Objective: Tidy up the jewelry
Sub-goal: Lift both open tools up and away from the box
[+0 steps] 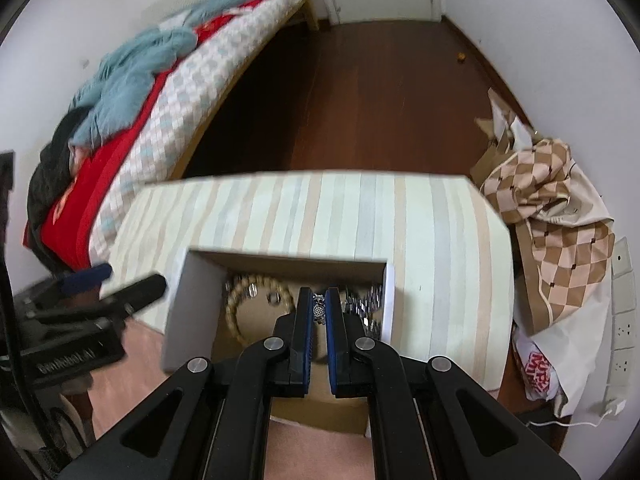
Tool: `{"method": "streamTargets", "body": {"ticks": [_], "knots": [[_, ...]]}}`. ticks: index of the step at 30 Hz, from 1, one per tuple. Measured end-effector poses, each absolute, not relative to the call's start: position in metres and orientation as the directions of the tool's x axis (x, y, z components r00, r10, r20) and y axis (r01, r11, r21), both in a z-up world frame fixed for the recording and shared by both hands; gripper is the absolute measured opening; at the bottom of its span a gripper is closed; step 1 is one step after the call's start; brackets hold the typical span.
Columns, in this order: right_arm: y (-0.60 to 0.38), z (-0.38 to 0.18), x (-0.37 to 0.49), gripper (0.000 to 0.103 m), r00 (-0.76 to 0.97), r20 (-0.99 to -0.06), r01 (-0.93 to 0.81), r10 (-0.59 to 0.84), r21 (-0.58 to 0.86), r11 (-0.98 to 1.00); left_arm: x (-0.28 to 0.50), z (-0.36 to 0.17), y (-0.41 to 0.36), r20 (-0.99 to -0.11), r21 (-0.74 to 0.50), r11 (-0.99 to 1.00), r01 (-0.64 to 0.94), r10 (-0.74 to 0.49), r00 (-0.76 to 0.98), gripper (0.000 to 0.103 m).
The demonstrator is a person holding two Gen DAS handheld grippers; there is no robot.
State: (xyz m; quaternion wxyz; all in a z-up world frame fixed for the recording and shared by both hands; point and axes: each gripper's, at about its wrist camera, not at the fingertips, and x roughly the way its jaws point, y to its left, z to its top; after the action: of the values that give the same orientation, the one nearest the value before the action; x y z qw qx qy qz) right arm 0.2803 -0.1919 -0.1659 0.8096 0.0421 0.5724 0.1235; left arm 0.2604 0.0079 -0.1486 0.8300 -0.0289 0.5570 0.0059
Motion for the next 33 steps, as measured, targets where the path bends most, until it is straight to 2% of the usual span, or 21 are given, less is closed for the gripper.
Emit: {"method": "streamTargets", "body": {"ticks": [3, 5, 7, 8, 12, 13, 14, 17, 22, 27, 33], "knots": [[-0.198, -0.173, 0.276, 0.007, 0.259, -0.937, -0.146, 0.236, 0.203, 0.968, 0.252, -0.145, 0.008, -0.913, -0.033, 0.999, -0.040, -0.014, 0.407, 0.091], [-0.203, -0.173, 0.272, 0.014, 0.238, -0.943, -0.138, 0.235, 0.207, 0.969, 0.249, -0.142, 0.007, -0.909, -0.021, 0.999, -0.043, -0.001, 0.418, 0.091], [-0.207, -0.170, 0.268, 0.041, 0.242, -0.941, -0.135, 0.237, 0.209, 0.968, 0.244, -0.138, 0.007, -0.903, -0.015, 0.999, -0.045, 0.006, 0.430, 0.091], [-0.210, -0.166, 0.265, 0.049, 0.250, -0.939, -0.131, 0.235, 0.207, 0.969, 0.243, -0.136, 0.007, -0.901, -0.014, 0.999, -0.047, 0.008, 0.434, 0.091], [-0.214, -0.154, 0.255, 0.054, 0.282, -0.939, -0.124, 0.196, 0.167, 0.978, 0.231, -0.130, 0.005, -0.892, 0.000, 0.999, -0.039, 0.018, 0.452, 0.091], [-0.214, -0.152, 0.251, 0.060, 0.296, -0.940, -0.122, 0.173, 0.142, 0.982, 0.228, -0.129, 0.004, -0.890, 0.008, 0.999, -0.037, 0.024, 0.456, 0.092], [-0.214, -0.149, 0.248, 0.069, 0.309, -0.939, -0.123, 0.150, 0.117, 0.986, 0.225, -0.129, 0.004, -0.888, 0.014, 0.999, -0.038, 0.030, 0.458, 0.101], [-0.209, -0.146, 0.233, 0.092, 0.349, -0.935, -0.118, 0.061, 0.021, 0.993, 0.212, -0.129, 0.003, -0.883, 0.025, 0.999, -0.045, 0.043, 0.467, 0.103], [-0.206, -0.147, 0.208, 0.101, 0.368, -0.930, -0.085, -0.003, -0.036, 0.996, 0.192, -0.130, 0.002, -0.886, 0.026, 0.998, -0.055, 0.049, 0.460, 0.103], [-0.206, -0.135, 0.185, 0.101, 0.408, -0.913, -0.047, -0.017, -0.039, 0.998, 0.170, -0.113, 0.000, -0.871, 0.036, 0.997, -0.071, 0.067, 0.487, 0.103], [-0.207, -0.091, 0.148, 0.101, 0.490, -0.872, -0.022, -0.012, -0.026, 0.999, 0.131, -0.078, 0.001, -0.838, 0.041, 0.993, -0.110, 0.094, 0.538, 0.103]]}}
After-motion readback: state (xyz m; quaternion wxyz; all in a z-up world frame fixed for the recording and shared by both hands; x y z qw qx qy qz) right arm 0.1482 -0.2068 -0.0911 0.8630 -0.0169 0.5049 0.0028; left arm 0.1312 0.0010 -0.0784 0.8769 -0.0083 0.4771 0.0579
